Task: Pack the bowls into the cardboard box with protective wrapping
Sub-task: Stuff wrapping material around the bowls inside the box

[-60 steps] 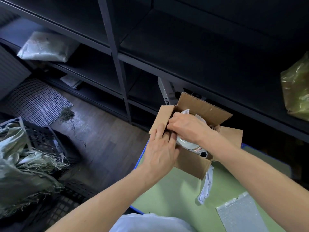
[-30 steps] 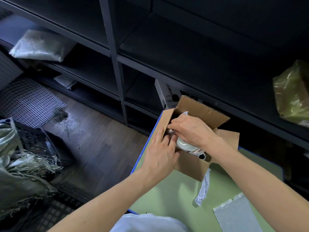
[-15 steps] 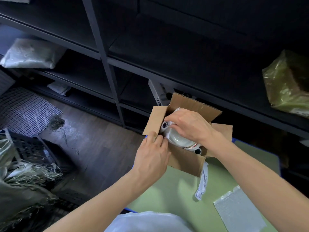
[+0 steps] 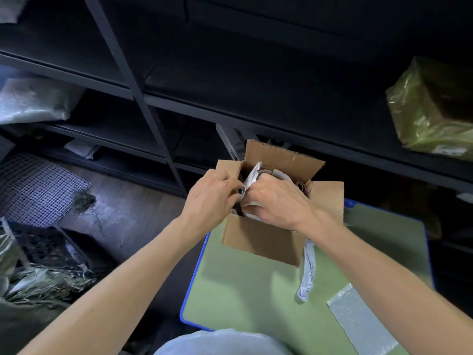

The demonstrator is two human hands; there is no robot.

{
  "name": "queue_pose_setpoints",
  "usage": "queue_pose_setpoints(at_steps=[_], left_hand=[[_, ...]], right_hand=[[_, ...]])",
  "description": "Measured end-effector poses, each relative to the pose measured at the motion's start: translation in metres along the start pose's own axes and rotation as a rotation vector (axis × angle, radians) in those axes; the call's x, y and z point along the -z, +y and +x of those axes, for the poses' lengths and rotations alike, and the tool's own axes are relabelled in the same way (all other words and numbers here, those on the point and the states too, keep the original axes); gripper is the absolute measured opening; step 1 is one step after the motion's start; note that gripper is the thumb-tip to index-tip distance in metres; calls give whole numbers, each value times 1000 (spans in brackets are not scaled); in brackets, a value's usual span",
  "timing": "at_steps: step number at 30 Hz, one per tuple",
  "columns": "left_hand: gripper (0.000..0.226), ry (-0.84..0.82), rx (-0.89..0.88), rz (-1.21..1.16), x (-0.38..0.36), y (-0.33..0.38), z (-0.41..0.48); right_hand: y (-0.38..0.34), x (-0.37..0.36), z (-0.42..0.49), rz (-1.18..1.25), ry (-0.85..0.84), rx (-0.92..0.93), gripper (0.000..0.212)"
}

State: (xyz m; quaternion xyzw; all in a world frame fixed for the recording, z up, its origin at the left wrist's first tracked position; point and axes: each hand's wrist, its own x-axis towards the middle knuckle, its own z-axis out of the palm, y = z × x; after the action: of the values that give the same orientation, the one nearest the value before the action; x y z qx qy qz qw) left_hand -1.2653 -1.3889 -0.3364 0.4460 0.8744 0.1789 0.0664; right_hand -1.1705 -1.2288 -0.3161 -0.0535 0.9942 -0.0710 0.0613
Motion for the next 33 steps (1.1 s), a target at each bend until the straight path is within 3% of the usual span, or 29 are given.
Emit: queue_pose_setpoints(at_steps=[4, 8, 15, 18, 23, 28, 33], left_hand=[[17, -58, -23, 45, -10, -2, 13], [13, -51, -83, 51, -11, -7, 18], [19, -111, -25, -6, -7, -5, 22], [22, -181, -34, -23, -4, -7, 29], [24, -283, -81, -92, -1, -19, 41], [22, -261, -99, -164, -6, -25, 38], [21, -229, -100, -193, -7, -26, 34]], right_hand=[[-8, -5, 1, 37, -7, -72, 24], [-19, -14, 9, 115, -122, -105, 24], [-30, -27, 22, 109, -179, -281, 8], [-29, -33, 24, 164, -197, -387, 21], [-31, -40, 36, 153, -216, -483, 12], [-29, -43, 37, 204, -251, -536, 25], [-26, -33, 34, 354, -259, -526, 16]])
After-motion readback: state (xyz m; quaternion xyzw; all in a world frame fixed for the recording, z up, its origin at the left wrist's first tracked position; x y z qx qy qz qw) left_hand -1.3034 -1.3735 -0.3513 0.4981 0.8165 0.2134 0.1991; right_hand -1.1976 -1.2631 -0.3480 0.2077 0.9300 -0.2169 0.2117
